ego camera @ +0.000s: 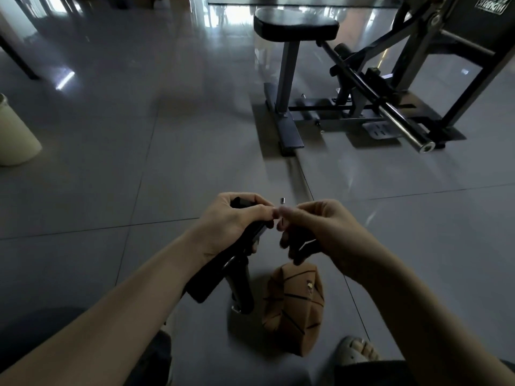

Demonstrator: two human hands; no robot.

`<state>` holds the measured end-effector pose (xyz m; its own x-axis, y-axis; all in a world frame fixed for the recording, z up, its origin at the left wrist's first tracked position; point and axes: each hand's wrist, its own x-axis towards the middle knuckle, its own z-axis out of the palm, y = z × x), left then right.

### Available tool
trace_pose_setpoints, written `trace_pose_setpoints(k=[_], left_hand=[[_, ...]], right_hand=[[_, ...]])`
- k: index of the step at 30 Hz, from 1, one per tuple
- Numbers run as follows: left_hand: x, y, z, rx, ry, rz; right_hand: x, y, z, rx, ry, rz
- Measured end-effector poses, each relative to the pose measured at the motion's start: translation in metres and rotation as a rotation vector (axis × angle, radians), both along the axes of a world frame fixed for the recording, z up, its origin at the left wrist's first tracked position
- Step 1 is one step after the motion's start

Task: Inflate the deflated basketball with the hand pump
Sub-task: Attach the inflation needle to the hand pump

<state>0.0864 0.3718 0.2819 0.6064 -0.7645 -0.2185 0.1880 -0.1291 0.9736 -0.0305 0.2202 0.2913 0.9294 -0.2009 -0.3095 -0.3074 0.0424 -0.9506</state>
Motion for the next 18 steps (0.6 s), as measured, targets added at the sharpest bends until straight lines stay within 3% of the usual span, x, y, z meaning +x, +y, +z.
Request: trace_pose_setpoints(k=[3, 7, 18], left_hand=[[-0.002, 0.003, 0.002, 0.084, -0.037, -0.099], [0.0, 0.005, 0.004, 0.15, -0.119, -0.134], [0.005, 0.012, 0.013, 0.211, -0.053, -0.252]], right_hand=[[0.0, -0.01, 0.001, -0.012, -0.038, -0.083], [0.003, -0.003, -0.005, -0.024, -0.084, -0.031], [-0.001, -0.002, -0.006, 0.021, -0.18, 0.015]])
